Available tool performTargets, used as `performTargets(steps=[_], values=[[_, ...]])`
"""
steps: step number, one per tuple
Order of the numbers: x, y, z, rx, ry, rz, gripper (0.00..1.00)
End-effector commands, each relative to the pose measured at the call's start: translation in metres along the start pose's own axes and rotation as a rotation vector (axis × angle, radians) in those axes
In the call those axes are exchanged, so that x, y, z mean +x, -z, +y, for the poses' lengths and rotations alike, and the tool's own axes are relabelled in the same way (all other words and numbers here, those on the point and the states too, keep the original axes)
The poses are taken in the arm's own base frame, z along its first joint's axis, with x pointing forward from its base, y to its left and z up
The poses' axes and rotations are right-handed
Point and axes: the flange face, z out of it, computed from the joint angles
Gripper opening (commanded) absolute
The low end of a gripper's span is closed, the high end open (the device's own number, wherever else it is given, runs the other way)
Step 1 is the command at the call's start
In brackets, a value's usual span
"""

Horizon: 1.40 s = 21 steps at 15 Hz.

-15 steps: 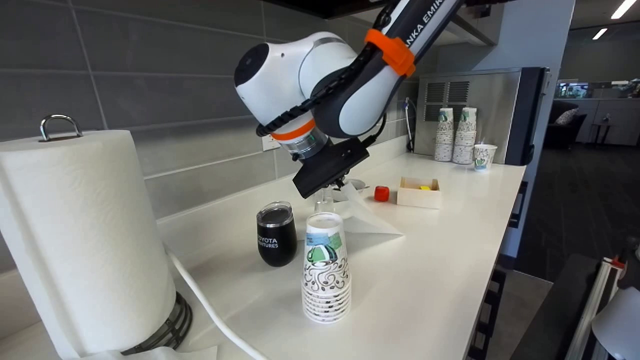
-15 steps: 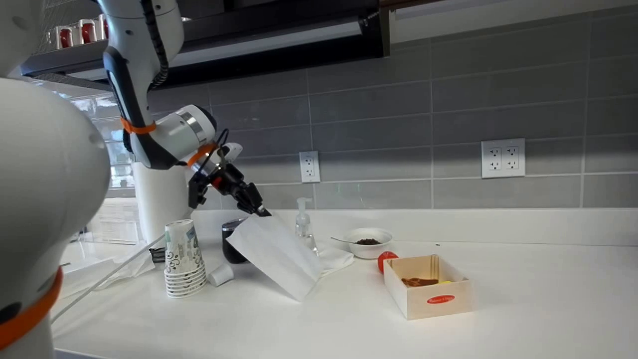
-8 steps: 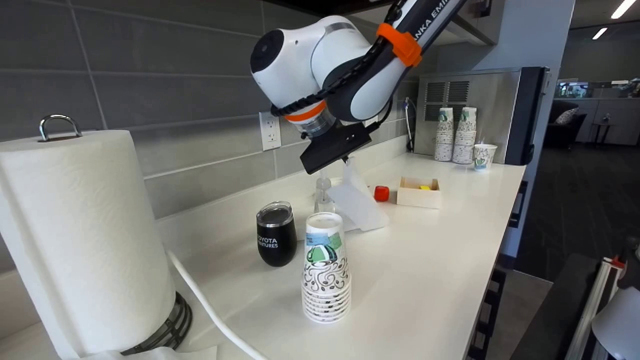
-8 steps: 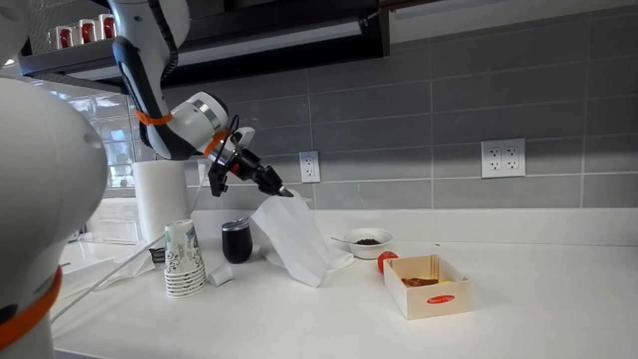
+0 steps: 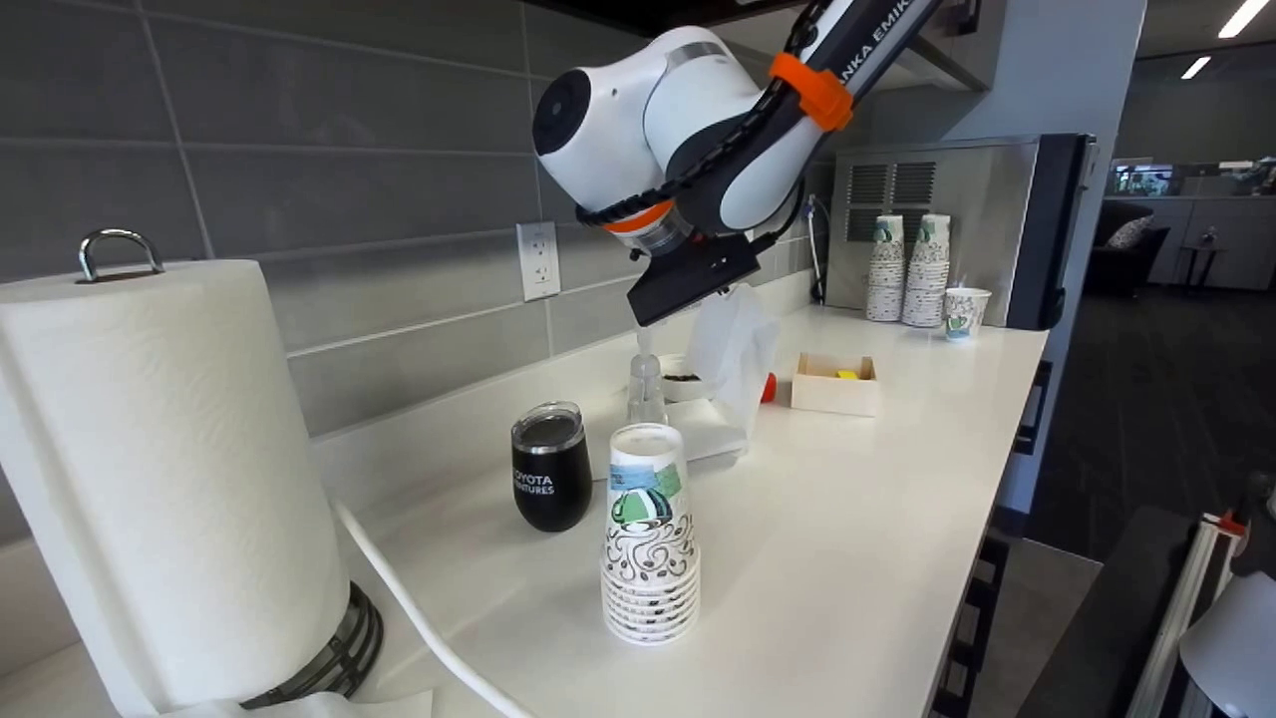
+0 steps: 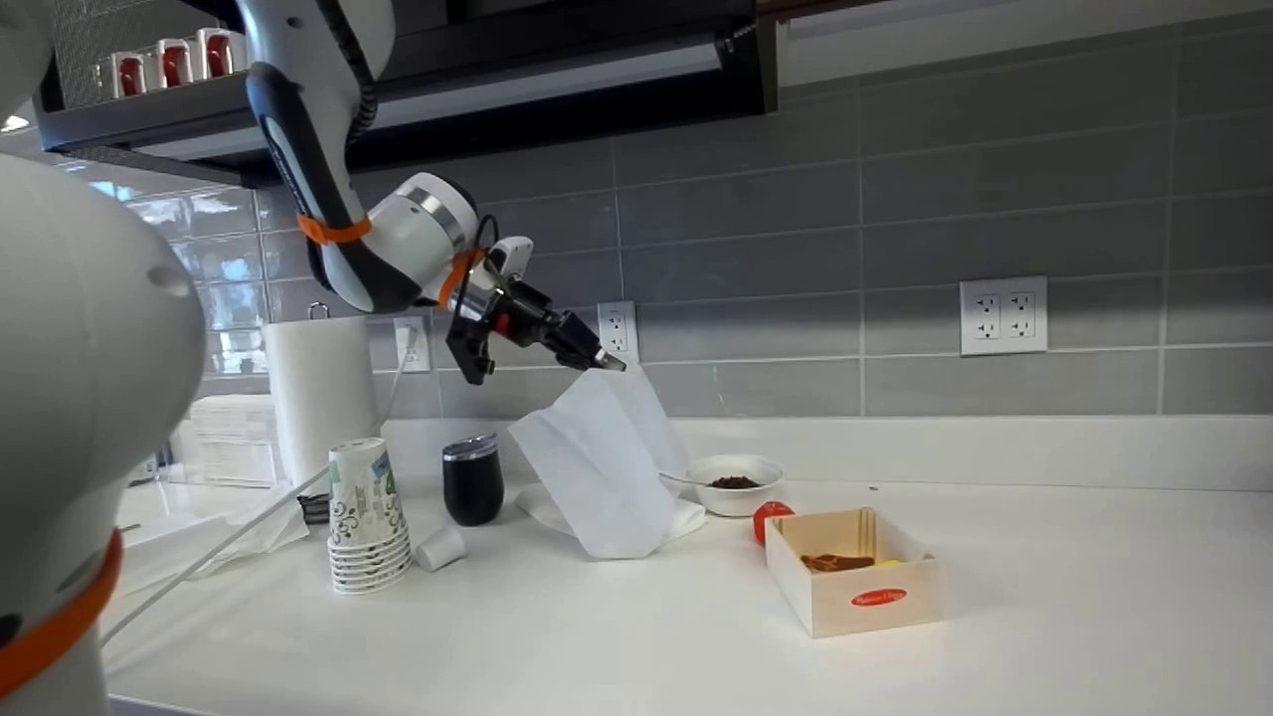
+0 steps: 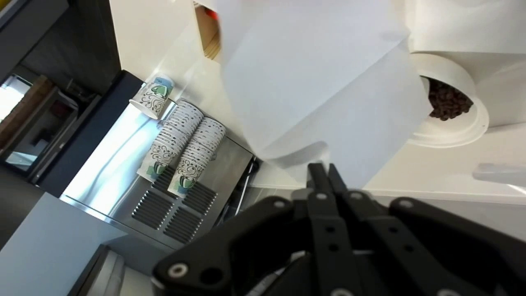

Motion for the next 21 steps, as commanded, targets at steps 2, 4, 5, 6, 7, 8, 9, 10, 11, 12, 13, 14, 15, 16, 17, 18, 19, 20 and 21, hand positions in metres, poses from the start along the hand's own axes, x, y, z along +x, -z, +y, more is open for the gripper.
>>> performTargets(steps=[2, 4, 5, 6, 7, 8, 9, 10, 11, 12, 13, 14, 15, 16, 17, 18, 19, 20, 21], values=[[-0.006, -0.013, 0.003, -0.025, -0.05, 0.033, 0.0], [-0.006, -0.015, 0.003, -0.027, -0.066, 0.032, 0.0], [-0.004, -0.013, 0.002, -0.026, -0.079, 0.037, 0.0], [-0.002, -0.012, 0.002, -0.022, -0.088, 0.041, 0.0], [0.001, -0.008, 0.002, -0.016, -0.1, 0.048, 0.0], [0.004, -0.005, 0.001, -0.009, -0.11, 0.052, 0.0], [0.007, 0.0, 0.0, -0.002, -0.119, 0.061, 0.0], [0.01, 0.004, -0.001, 0.005, -0.125, 0.068, 0.0], [0.013, 0.009, -0.003, 0.013, -0.128, 0.078, 0.0], [0.015, 0.014, -0.005, 0.021, -0.131, 0.087, 0.0], [0.018, 0.02, -0.007, 0.032, -0.135, 0.097, 0.0], [0.021, 0.025, -0.009, 0.043, -0.139, 0.105, 0.0], [0.023, 0.03, -0.01, 0.051, -0.14, 0.113, 0.0], [0.025, 0.035, -0.012, 0.061, -0.141, 0.118, 0.0], [0.025, 0.038, -0.014, 0.069, -0.142, 0.122, 0.0], [0.025, 0.041, -0.016, 0.077, -0.141, 0.125, 0.0], [0.026, 0.044, -0.018, 0.083, -0.14, 0.129, 0.0], [0.026, 0.046, -0.019, 0.089, -0.139, 0.131, 0.0], [0.025, 0.048, -0.021, 0.094, -0.137, 0.132, 0.0]])
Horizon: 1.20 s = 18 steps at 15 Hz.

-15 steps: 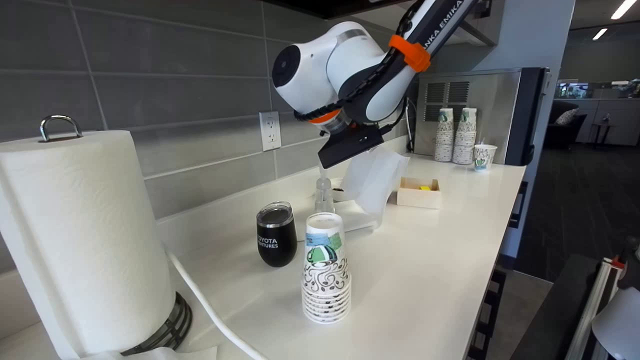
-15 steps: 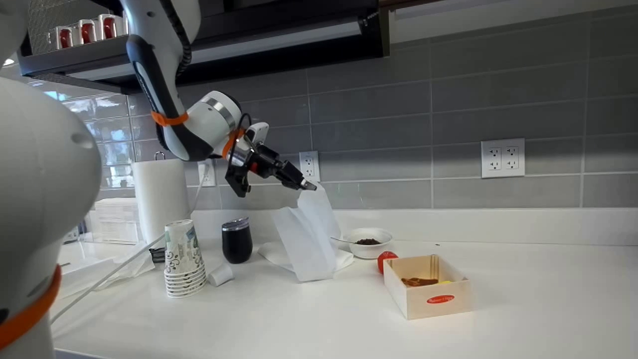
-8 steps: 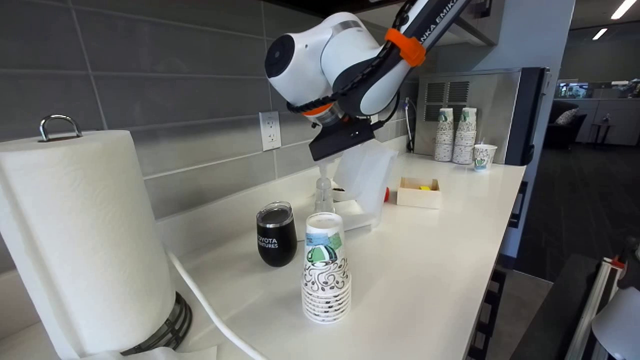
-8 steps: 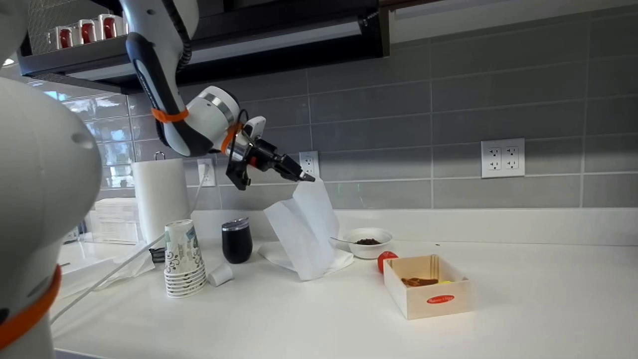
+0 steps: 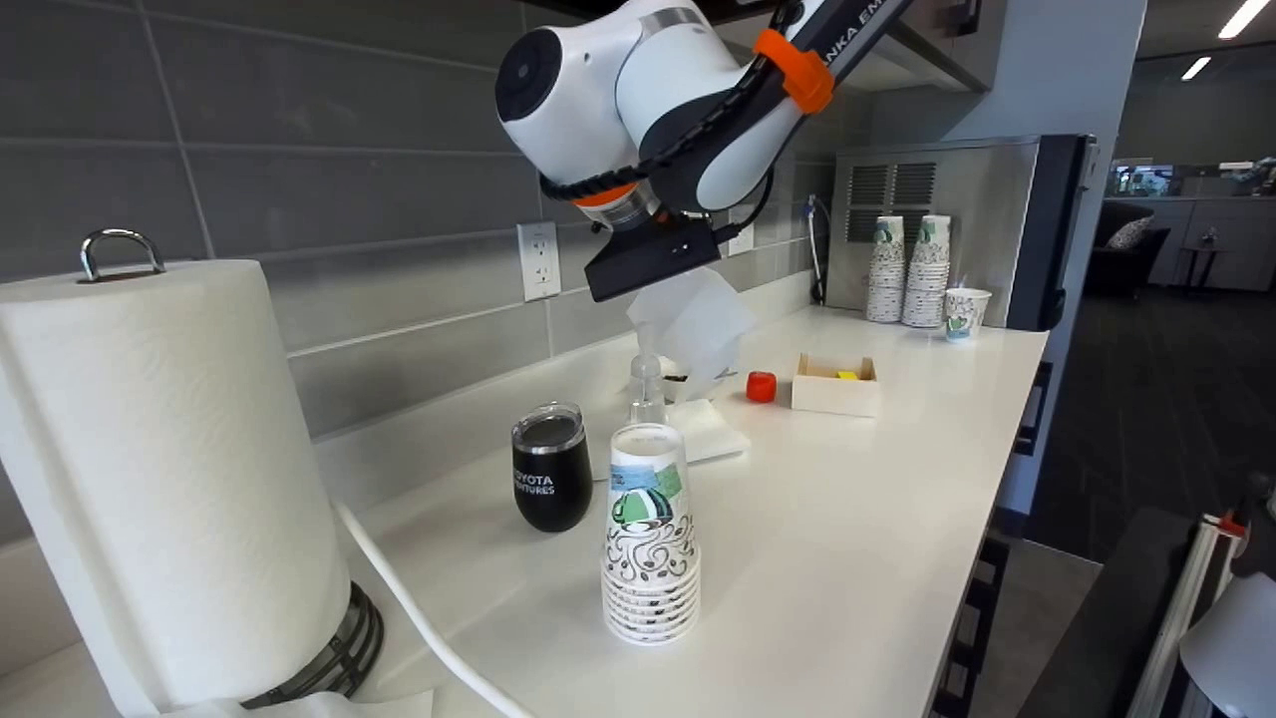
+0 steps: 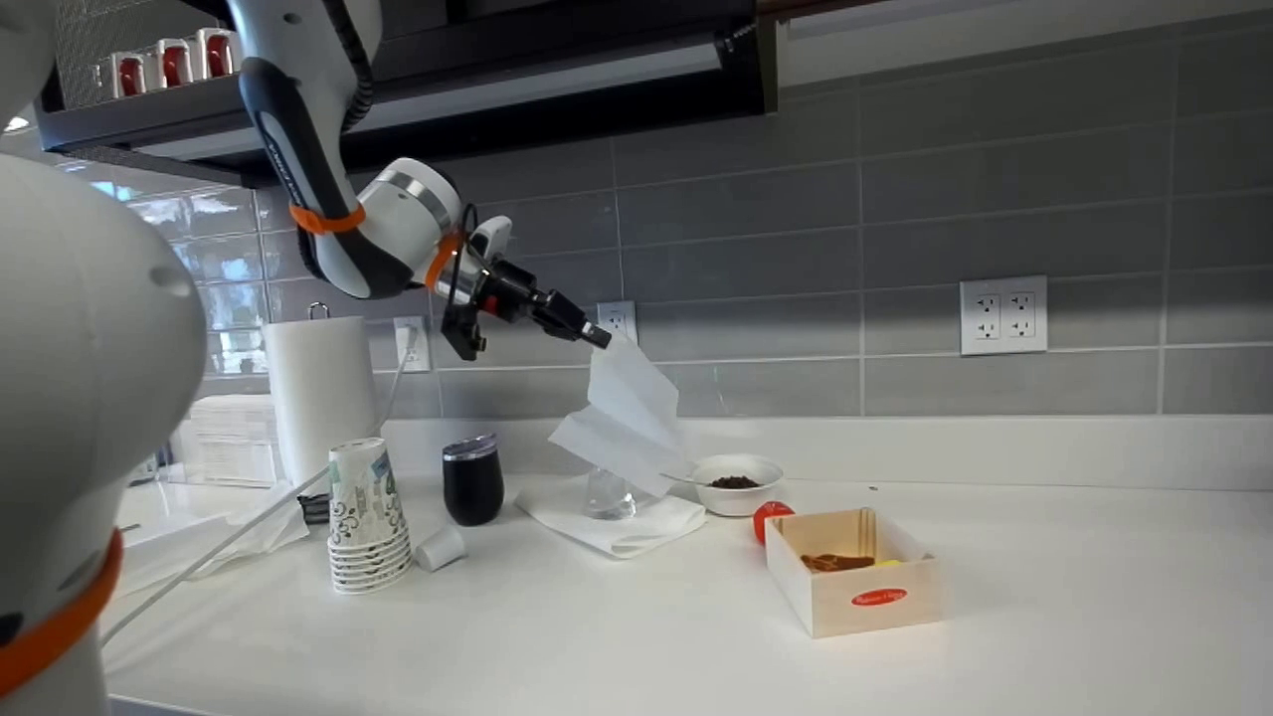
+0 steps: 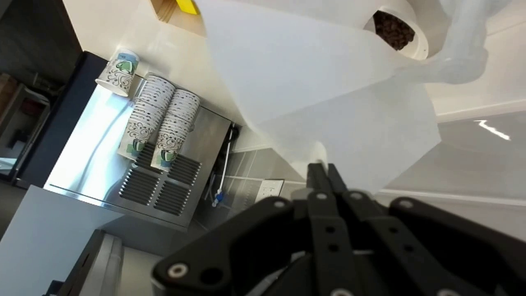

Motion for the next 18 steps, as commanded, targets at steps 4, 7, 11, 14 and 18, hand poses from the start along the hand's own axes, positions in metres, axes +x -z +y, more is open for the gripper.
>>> performTargets(steps=[4, 7, 11, 14, 18], values=[[-0.004, 0.016, -0.012, 0.037, -0.009, 0.022, 0.0], [-0.014, 0.033, -0.011, 0.069, 0.02, 0.012, 0.0], [-0.02, 0.058, -0.002, 0.093, 0.035, 0.022, 0.0], [-0.019, 0.078, 0.008, 0.137, 0.03, 0.018, 0.0], [-0.029, 0.107, 0.016, 0.227, 0.058, 0.002, 0.0]])
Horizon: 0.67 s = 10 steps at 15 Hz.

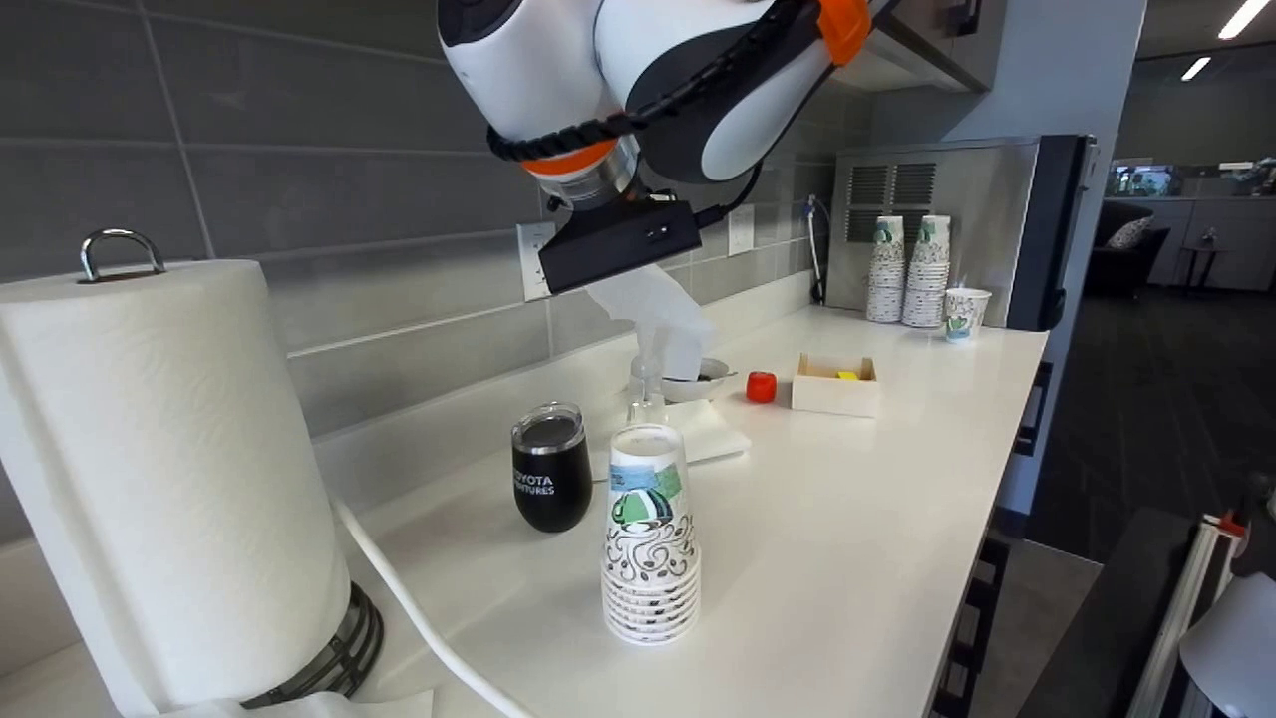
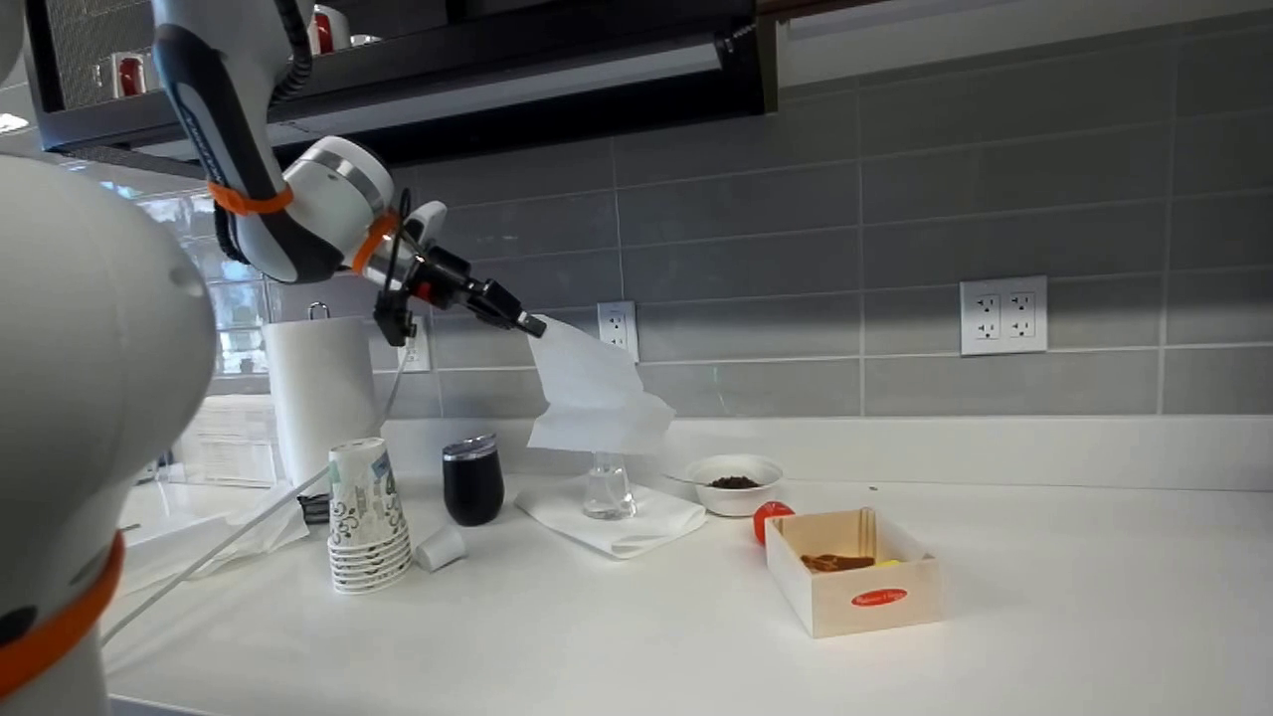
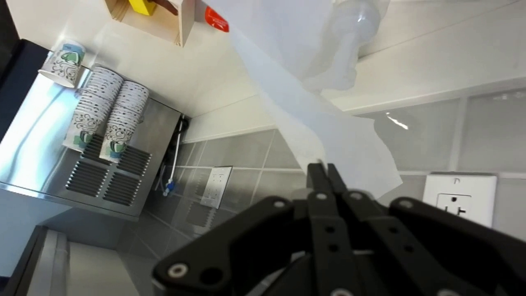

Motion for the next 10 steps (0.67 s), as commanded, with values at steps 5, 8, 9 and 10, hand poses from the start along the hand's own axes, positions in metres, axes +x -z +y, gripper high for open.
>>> performTargets(steps=[5, 8, 9, 10], values=[[-0.03, 0.052, 0.011, 0.251, 0.088, -0.184, 0.0], [-0.042, 0.056, 0.014, 0.349, 0.122, -0.318, 0.0], [-0.046, 0.056, 0.016, 0.38, 0.129, -0.367, 0.0], [-0.051, 0.054, 0.018, 0.396, 0.135, -0.411, 0.0]])
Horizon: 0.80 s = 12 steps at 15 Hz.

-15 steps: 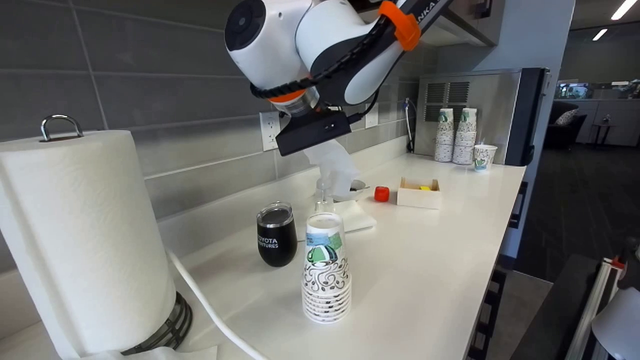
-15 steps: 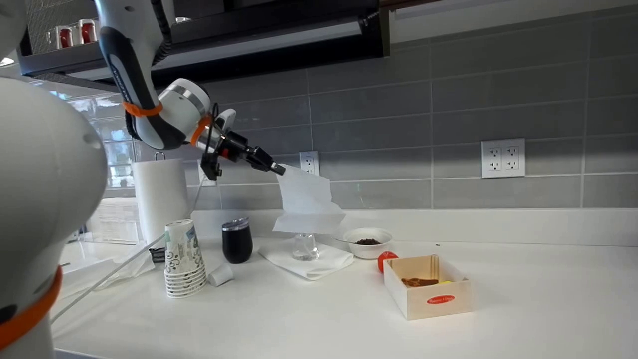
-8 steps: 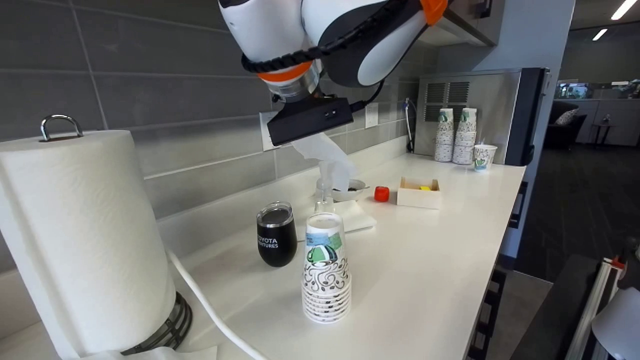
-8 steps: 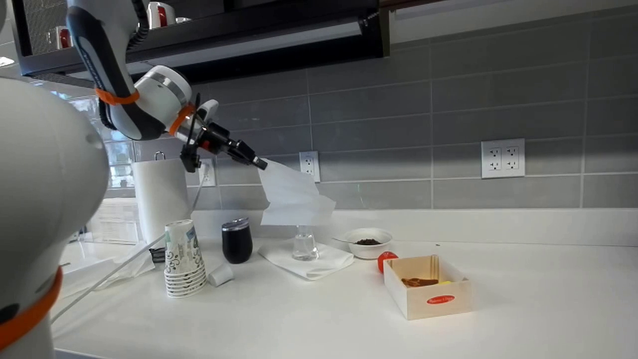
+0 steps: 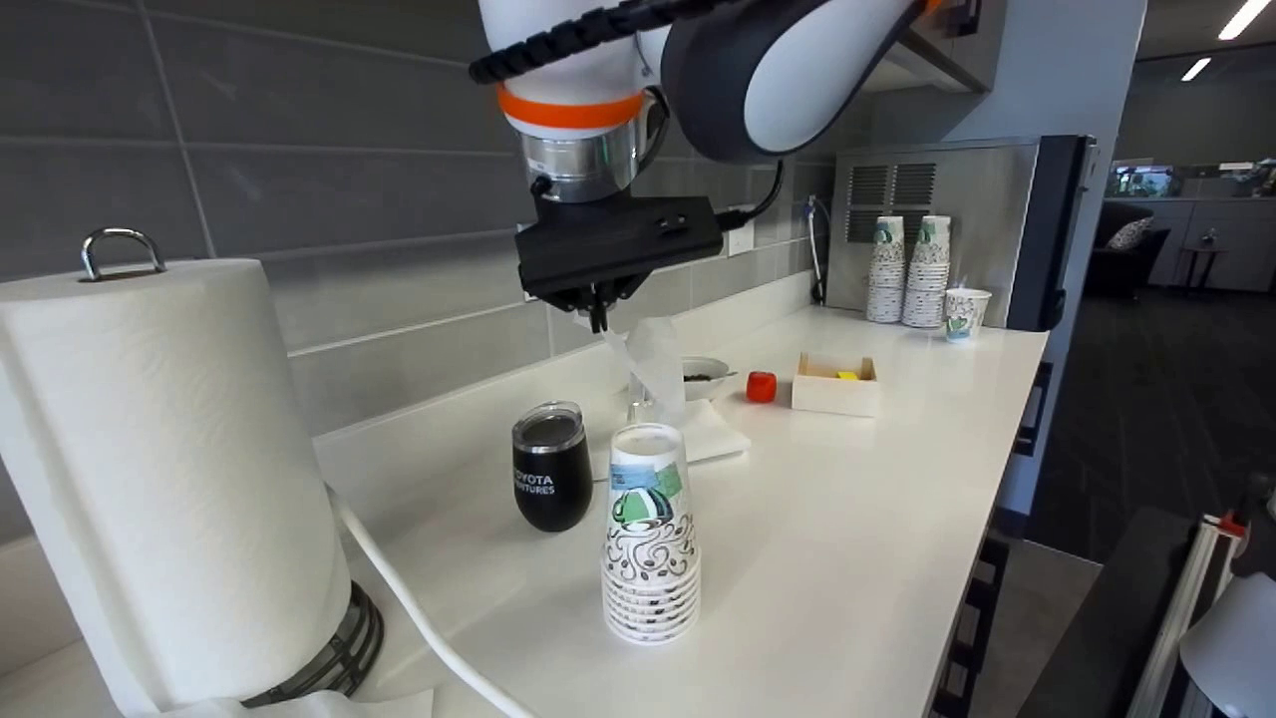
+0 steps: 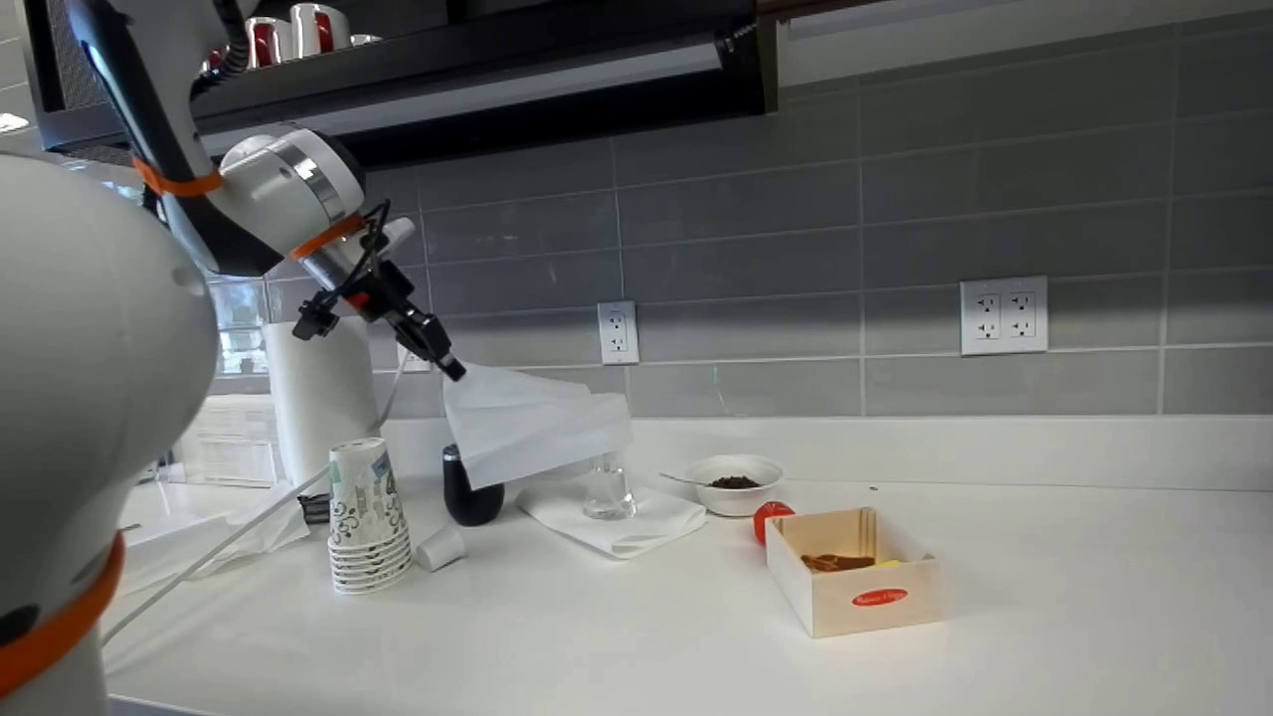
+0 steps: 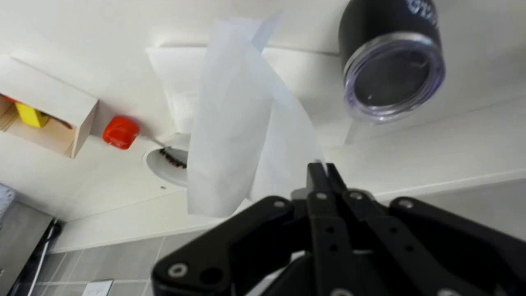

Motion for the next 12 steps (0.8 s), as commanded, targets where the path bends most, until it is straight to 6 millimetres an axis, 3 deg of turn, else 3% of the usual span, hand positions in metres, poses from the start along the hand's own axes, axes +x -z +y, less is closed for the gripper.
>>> performTargets(steps=[1, 8, 12], values=[[-0.011, 0.0, 0.018, 0.09, 0.017, -0.143, 0.0], [-0.037, -0.028, 0.047, 0.091, 0.026, -0.429, 0.0], [-0.038, -0.036, 0.066, 0.069, -0.011, -0.468, 0.0]])
